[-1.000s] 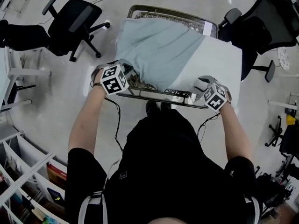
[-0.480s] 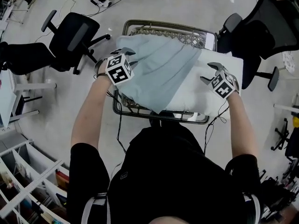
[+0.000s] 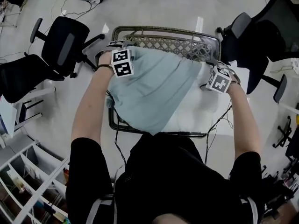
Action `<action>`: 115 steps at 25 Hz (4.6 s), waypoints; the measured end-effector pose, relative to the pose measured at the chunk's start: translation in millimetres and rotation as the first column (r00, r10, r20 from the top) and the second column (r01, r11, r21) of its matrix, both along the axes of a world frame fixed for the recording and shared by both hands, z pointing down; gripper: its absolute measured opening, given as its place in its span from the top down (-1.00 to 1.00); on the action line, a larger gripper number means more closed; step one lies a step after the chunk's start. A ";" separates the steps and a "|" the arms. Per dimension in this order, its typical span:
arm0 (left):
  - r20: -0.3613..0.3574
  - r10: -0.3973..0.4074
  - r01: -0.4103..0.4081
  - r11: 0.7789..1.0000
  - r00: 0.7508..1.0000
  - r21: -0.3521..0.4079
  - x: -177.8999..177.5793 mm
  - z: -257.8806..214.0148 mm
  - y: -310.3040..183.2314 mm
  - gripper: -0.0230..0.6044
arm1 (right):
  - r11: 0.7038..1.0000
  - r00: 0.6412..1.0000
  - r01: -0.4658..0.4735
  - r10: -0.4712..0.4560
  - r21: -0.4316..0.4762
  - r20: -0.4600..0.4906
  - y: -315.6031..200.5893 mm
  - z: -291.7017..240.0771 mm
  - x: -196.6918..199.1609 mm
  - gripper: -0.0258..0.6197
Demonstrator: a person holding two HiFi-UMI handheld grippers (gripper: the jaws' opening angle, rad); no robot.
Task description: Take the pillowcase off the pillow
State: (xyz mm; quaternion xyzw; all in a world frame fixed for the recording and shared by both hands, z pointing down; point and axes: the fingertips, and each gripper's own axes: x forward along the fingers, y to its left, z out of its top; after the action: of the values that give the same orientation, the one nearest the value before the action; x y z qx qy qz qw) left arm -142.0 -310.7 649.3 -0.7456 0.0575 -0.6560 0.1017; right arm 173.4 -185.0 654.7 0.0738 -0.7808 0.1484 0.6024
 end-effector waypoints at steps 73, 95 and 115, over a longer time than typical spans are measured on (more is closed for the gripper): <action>-0.584 0.067 0.362 0.725 0.809 0.585 -44.6 -449.1 217.5 0.90 | 0.854 0.607 -0.368 -0.080 0.369 0.790 128.0 -339.8 -366.7 -0.57; -0.678 0.113 0.313 0.824 0.726 0.473 -10.8 -396.2 255.1 0.60 | 0.554 0.465 -0.701 -0.123 0.449 0.877 55.8 -523.9 -219.7 0.86; -0.629 -0.097 0.251 0.955 0.771 0.160 73.1 -226.8 270.4 0.60 | 0.421 0.432 -0.825 0.041 0.377 0.901 69.2 -517.1 -14.9 0.85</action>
State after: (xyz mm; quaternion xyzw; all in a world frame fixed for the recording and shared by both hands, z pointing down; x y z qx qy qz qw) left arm -68.9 -40.3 422.6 -0.8921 0.2336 -0.3727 0.1033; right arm 158.4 -115.7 137.6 0.4916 -0.8703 -0.0276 0.0124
